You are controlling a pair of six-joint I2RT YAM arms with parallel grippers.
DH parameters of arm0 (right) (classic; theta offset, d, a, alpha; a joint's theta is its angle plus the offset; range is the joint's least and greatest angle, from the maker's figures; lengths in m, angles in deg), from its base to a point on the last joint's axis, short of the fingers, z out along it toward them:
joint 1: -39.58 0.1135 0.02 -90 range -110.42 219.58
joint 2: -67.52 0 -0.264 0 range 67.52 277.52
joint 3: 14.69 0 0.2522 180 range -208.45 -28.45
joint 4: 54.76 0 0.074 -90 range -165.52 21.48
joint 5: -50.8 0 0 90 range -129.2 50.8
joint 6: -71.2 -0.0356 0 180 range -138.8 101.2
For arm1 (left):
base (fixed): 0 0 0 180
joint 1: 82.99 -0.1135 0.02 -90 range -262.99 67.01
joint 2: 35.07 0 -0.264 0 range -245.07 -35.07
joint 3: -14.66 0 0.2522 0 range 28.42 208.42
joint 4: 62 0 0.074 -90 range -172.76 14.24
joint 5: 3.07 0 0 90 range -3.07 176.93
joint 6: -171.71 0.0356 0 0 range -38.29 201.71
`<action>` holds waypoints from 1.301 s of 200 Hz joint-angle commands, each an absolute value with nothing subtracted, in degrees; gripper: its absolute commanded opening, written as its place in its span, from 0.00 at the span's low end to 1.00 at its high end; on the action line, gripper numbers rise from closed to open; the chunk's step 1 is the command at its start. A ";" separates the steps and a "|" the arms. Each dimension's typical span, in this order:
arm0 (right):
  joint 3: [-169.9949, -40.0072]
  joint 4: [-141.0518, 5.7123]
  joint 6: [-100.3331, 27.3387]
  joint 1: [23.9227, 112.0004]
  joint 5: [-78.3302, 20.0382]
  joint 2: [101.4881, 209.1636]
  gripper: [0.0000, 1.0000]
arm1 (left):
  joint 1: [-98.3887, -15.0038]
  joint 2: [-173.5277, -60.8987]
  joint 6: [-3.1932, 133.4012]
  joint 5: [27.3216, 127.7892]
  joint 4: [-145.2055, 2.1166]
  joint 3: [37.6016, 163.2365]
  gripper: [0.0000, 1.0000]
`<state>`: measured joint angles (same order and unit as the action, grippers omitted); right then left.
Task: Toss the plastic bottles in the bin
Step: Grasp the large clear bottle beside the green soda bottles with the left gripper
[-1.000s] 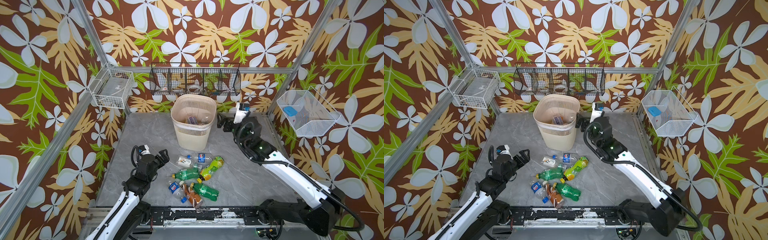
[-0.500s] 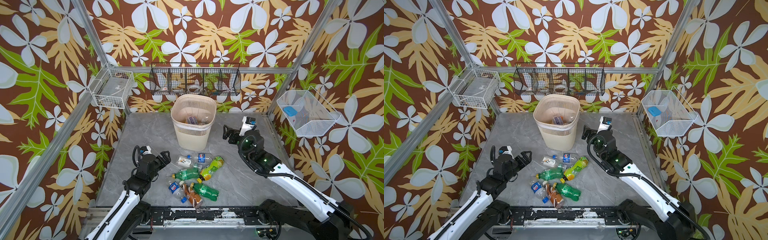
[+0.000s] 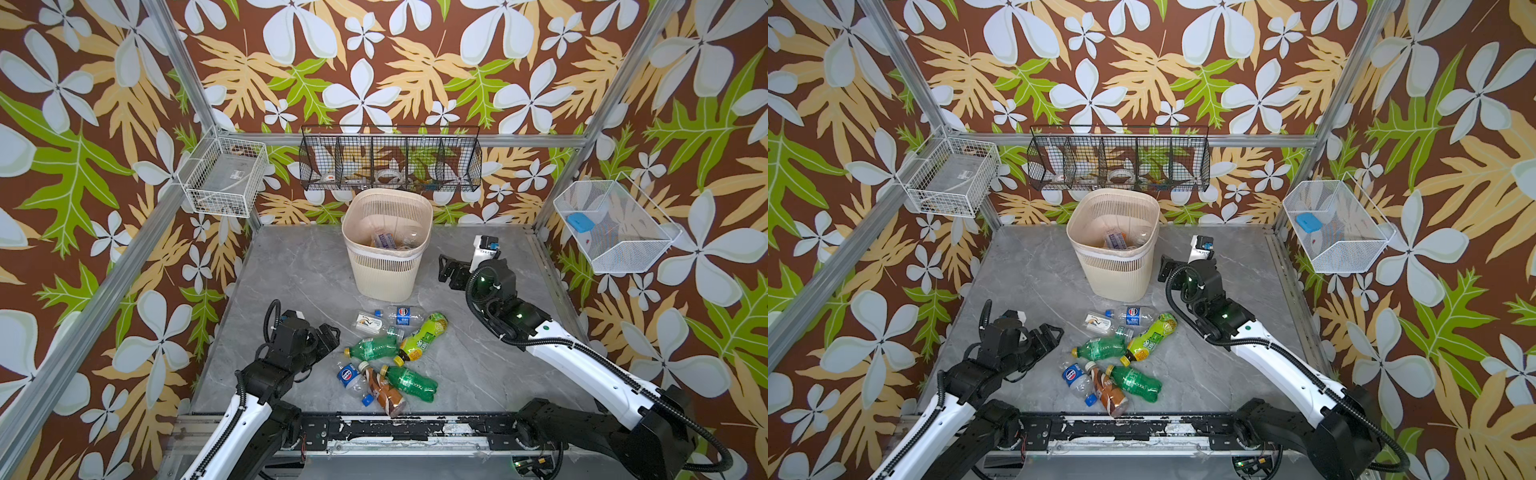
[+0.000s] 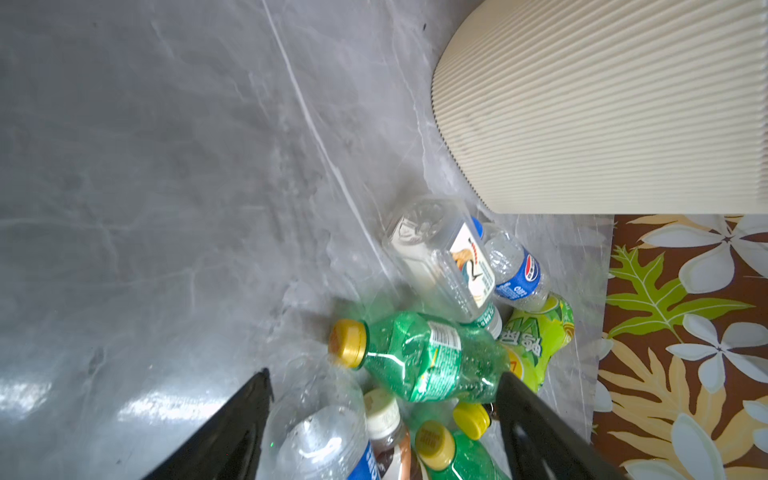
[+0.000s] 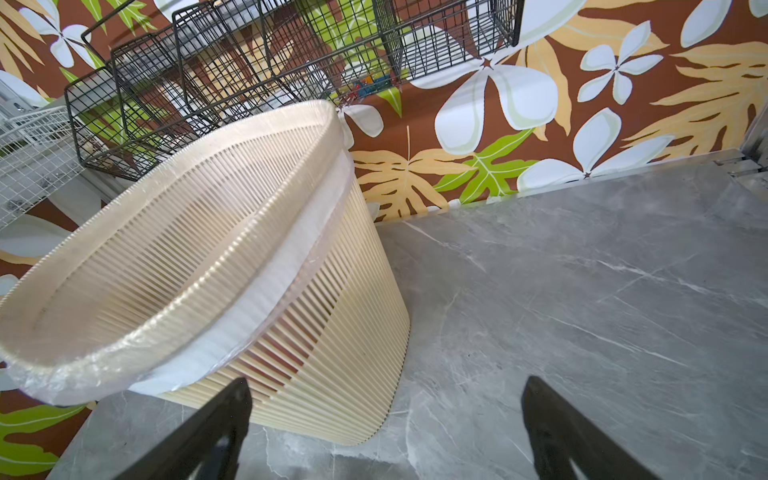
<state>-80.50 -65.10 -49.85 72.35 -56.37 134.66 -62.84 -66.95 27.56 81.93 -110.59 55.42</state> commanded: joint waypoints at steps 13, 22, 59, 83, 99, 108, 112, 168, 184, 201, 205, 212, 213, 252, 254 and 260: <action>-80.22 -63.07 -49.83 72.45 -57.32 134.89 1.00 | -59.49 -63.00 22.03 81.07 -116.93 52.08 0.84; -80.30 -62.90 -49.85 72.45 -57.09 134.95 1.00 | -58.05 -62.76 20.83 81.65 -116.85 51.50 0.83; -80.40 -63.29 -49.73 72.45 -57.12 135.14 1.00 | -50.50 -65.09 16.70 86.31 -116.26 51.97 0.83; -79.79 -63.19 -49.74 72.45 -57.39 134.87 1.00 | -46.40 -66.00 13.69 87.50 -115.21 50.78 0.83; -79.61 -63.20 -49.84 72.45 -57.37 134.87 1.00 | -44.28 -66.35 11.86 87.87 -113.82 49.88 0.83; -79.60 -63.23 -49.84 72.45 -57.42 134.86 1.00 | -43.29 -66.82 11.24 88.11 -112.99 49.62 0.83; -79.60 -63.27 -49.81 72.45 -57.43 134.86 1.00 | -42.95 -67.11 11.06 88.23 -112.67 49.56 0.83; -79.69 -63.50 -49.11 72.45 -57.91 134.92 1.00 | -40.10 -74.13 10.99 88.91 -105.97 48.65 0.83; -79.60 -63.81 -49.03 72.45 -58.09 134.85 1.00 | -40.14 -75.75 11.33 88.70 -104.12 48.01 0.83; -79.29 -63.81 -48.94 72.45 -58.25 134.71 1.00 | -40.02 -76.76 11.40 88.21 -101.67 46.98 0.82; -79.26 -63.79 -48.91 72.45 -58.26 134.69 1.00 | -40.03 -76.96 11.35 88.19 -101.21 46.68 0.82; -79.33 -63.78 -48.94 72.45 -58.26 134.71 1.00 | -40.02 -77.29 11.37 88.05 -100.52 46.25 0.81; -79.33 -63.78 -48.94 72.45 -58.26 134.69 1.00 | -40.02 -77.32 11.34 88.02 -100.40 46.21 0.81; -79.56 -63.48 -48.78 72.41 -58.18 135.12 1.00 | -40.04 -79.00 11.49 88.49 -98.05 45.06 0.75; -79.59 -63.44 -48.79 72.44 -58.18 135.20 1.00 | -40.02 -79.06 11.51 88.48 -97.97 45.02 0.75; -79.67 -63.48 -48.75 72.45 -58.16 135.30 1.00 | -40.01 -79.11 11.55 88.43 -97.83 44.83 0.73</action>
